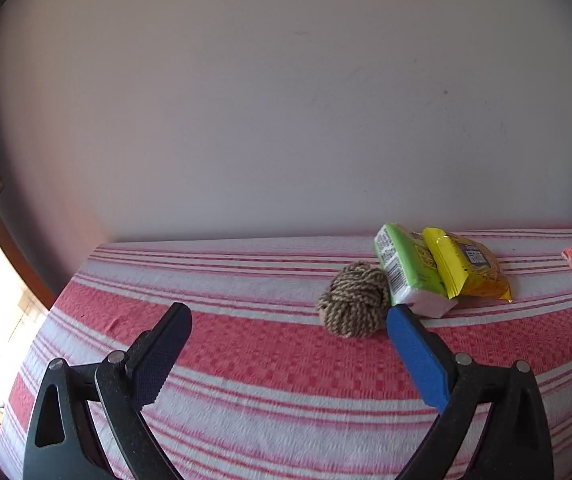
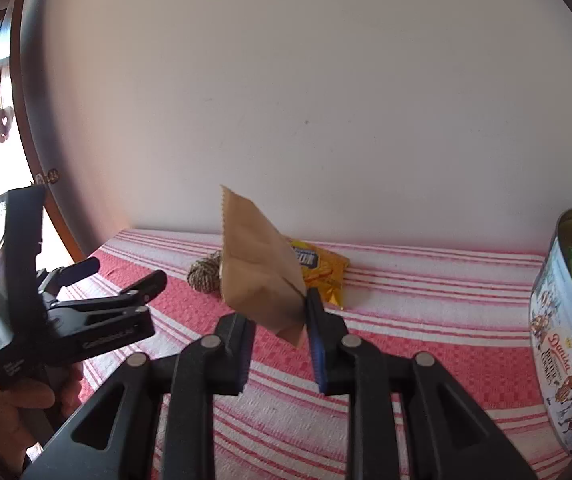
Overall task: Organize objects
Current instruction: 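Grasp the beige wrapped cake with the right tool while the left tool grasps the twine ball, then hold the twine ball and beige cake and move both tools toward the tin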
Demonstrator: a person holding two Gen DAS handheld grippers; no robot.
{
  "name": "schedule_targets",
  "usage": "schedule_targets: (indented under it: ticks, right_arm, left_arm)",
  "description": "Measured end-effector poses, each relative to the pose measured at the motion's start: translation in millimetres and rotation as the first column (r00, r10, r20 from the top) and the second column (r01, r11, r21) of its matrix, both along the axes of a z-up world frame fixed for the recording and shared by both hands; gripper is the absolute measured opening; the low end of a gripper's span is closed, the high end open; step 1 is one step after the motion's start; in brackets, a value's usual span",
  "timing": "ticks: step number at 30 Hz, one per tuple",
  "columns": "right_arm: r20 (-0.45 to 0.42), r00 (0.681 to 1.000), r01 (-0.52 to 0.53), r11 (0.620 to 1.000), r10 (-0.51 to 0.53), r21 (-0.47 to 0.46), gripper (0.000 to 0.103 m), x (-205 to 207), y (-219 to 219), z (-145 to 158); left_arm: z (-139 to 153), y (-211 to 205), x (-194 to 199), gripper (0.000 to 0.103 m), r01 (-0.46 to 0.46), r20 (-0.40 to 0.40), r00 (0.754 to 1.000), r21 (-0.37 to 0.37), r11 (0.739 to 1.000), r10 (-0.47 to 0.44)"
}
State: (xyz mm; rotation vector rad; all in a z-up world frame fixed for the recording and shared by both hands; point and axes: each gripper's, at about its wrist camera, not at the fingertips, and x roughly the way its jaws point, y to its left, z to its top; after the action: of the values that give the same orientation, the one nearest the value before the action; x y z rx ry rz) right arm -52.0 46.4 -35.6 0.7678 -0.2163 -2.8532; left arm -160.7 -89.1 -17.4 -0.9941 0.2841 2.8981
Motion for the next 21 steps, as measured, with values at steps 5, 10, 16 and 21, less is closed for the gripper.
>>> schedule_targets:
  ticks: [5, 10, 16, 21]
  right_arm:
    - [-0.007, 1.000, 0.011, 1.000, -0.011, -0.021, 0.024, -3.2, 9.5, -3.4]
    - [0.021, 1.000, 0.015, 0.999, -0.014, -0.041, 0.024, -5.9, 17.5, -8.9]
    - [-0.014, 0.999, 0.028, 0.999, -0.029, -0.029, 0.024, -16.4, 5.4, -13.2]
    - [-0.133, 0.984, 0.123, 0.991, -0.115, 0.049, 0.024, 14.8, 6.6, 8.1]
  left_arm:
    - [-13.6, 16.0, -41.6, 0.090, 0.039, 0.106, 0.994, 0.008, 0.999, -0.039]
    - [-29.3, 10.8, -57.3, 0.044, 0.067, 0.223, 0.970, 0.119, 0.991, -0.092]
    - [-21.9, -23.3, -39.5, 0.043, -0.039, 0.142, 0.990, 0.237, 0.971, 0.005]
    - [-7.7, -23.0, 8.8, 0.043, -0.058, -0.003, 0.998, 0.219, 0.974, 0.061]
